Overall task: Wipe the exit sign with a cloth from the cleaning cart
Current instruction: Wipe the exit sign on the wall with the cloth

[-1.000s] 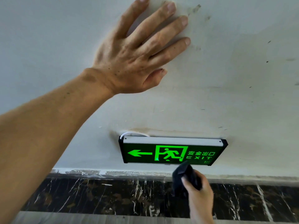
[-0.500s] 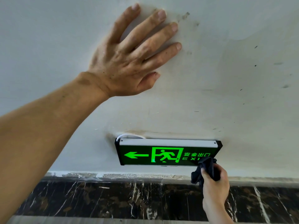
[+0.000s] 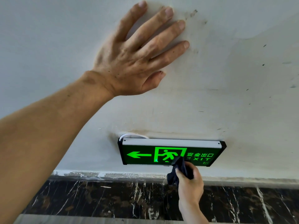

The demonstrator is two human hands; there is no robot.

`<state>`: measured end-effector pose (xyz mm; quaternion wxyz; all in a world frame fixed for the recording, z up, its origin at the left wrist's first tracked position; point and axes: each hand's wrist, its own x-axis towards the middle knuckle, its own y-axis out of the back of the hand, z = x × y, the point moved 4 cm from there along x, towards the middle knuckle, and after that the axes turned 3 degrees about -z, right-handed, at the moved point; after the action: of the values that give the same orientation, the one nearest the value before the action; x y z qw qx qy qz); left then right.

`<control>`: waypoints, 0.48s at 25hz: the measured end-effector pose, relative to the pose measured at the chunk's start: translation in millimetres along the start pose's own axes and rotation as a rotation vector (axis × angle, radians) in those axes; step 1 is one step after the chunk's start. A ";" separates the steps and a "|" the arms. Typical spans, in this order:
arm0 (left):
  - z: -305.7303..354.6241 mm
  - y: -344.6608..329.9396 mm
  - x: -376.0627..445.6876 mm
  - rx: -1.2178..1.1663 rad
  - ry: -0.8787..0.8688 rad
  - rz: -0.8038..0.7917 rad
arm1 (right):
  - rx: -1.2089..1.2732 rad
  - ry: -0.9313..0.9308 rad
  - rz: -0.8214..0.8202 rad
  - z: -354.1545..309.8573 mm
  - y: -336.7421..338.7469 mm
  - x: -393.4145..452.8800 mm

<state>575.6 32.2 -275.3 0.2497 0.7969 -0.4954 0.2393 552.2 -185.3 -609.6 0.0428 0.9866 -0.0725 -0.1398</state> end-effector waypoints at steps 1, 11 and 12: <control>0.4 0.2 0.3 -0.004 -0.001 0.003 | 0.002 -0.004 -0.013 1.0 -6.4 -3.5; -0.7 -0.2 1.1 -0.026 -0.011 -0.003 | -0.028 -0.094 -0.206 1.8 -77.5 -45.7; -0.9 -0.1 0.9 -0.022 -0.006 0.001 | -0.029 -0.112 -0.228 1.3 -85.9 -50.9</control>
<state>575.9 32.2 -274.0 0.2570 0.7946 -0.4990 0.2315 514.8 -92.8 -606.1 0.0369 0.9784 0.0398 -0.1994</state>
